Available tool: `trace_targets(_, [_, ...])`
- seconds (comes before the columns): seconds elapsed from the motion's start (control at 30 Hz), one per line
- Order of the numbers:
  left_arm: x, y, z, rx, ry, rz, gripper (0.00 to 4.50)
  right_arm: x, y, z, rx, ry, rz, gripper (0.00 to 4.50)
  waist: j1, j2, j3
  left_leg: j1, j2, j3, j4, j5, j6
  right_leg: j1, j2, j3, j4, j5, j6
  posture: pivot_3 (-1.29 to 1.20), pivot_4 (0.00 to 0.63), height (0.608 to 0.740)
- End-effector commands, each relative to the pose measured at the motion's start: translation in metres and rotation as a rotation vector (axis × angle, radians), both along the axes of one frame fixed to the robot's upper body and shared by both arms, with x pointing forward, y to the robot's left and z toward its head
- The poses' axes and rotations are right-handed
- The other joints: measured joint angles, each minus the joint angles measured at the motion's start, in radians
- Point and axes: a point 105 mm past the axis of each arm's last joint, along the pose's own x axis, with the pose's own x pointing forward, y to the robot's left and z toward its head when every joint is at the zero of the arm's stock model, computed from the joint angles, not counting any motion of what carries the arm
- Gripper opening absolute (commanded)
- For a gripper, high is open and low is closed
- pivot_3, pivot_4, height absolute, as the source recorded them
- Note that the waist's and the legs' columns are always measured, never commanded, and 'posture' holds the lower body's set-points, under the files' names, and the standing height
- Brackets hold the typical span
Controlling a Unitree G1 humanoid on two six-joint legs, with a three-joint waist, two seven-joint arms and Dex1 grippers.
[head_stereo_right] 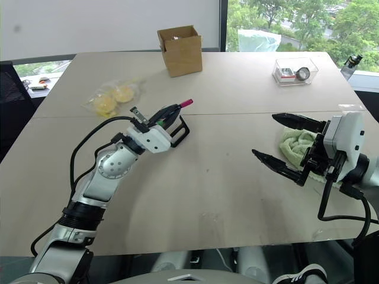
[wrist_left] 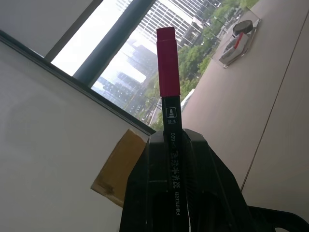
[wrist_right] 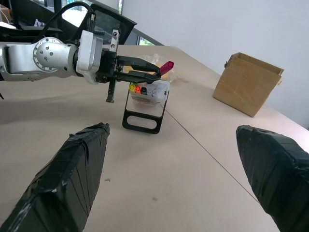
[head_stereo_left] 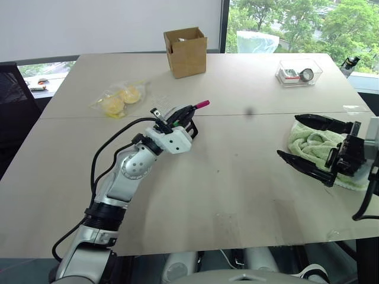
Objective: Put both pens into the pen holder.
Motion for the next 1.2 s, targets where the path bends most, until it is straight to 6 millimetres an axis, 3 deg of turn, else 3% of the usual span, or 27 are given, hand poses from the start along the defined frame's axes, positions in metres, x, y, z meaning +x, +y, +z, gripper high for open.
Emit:
trace_targets(0.03, [0.0, 0.008, 0.015, -0.046, -0.057, 0.016, 1.15, -0.005, 0.002, 0.007, -0.004, -0.031, 0.012, 4.5, 0.0, 0.0, 0.0, 0.0, 0.0, 0.0, 0.0, 0.0, 0.0, 0.0, 0.0, 0.0, 0.0, 0.0, 0.0, 0.0, 0.15, 0.74])
trace_targets(0.27, [-0.011, 0.009, 0.025, -0.182, -0.064, -0.011, 4.41, -0.004, 0.001, 0.005, -0.007, -0.024, 0.008, 4.5, 0.0, 0.0, 0.0, 0.0, 0.0, 0.0, 0.0, 0.0, 0.0, 0.0, -0.001, 0.0, 0.0, 0.0, 0.0, 0.0, 0.15, 0.74])
trace_targets(0.5, [-0.046, -0.015, 0.031, -0.224, 0.127, -0.218, 4.41, -0.001, -0.001, -0.01, -0.048, 0.027, -0.022, 4.5, -0.002, 0.0, 0.0, 0.0, 0.0, 0.0, 0.0, 0.0, 0.0, 0.0, -0.002, 0.0, 0.0, 0.0, 0.0, 0.0, 0.15, 0.74])
trace_targets(0.7, [-0.064, -0.012, 0.002, -0.253, 0.58, -0.323, 4.41, -0.004, -0.006, -0.028, -0.054, 0.093, -0.05, 4.5, -0.002, 0.001, 0.0, 0.0, 0.0, 0.0, 0.0, 0.0, 0.0, 0.0, -0.001, 0.0, 0.0, -0.003, -0.005, 0.0, 0.15, 0.74])
trace_targets(0.8, [-0.064, 0.01, -0.011, -0.407, 0.769, -0.266, 4.41, -0.005, -0.012, -0.04, -0.067, 0.127, -0.094, 4.5, -0.003, 0.001, 0.0, 0.001, 0.001, 0.0, 0.0, 0.0, 0.0, 0.0, 0.0, 0.0, 0.0, -0.003, -0.004, 0.0, 0.15, 0.74])
trace_targets(0.9, [-0.064, 0.029, -0.02, -0.51, 0.845, -0.21, 4.41, -0.009, -0.018, -0.051, -0.071, 0.163, -0.125, 4.5, -0.003, 0.001, 0.0, 0.001, 0.001, 0.0, 0.0, 0.0, 0.0, 0.0, 0.001, 0.0, 0.0, -0.005, -0.002, 0.0, 0.15, 0.74])
trace_targets(1.03, [-0.081, 0.057, -0.032, -0.595, 0.904, -0.096, 4.41, -0.014, -0.045, -0.078, -0.146, 0.255, -0.285, 4.5, -0.002, 0.0, 0.0, 0.001, 0.001, 0.0, 0.0, 0.0, 0.0, 0.0, 0.002, 0.0, 0.0, -0.005, -0.002, 0.0, 0.15, 0.74])
trace_targets(1.2, [-0.099, 0.063, -0.041, -0.591, 0.932, -0.04, 4.41, -0.022, -0.056, -0.09, -0.153, 0.295, -0.346, 4.5, 0.0, 0.001, 0.0, 0.0, 0.001, 0.0, 0.0, 0.0, -0.001, 0.0, 0.001, 0.0, 0.0, -0.006, -0.001, 0.0, 0.15, 0.74])
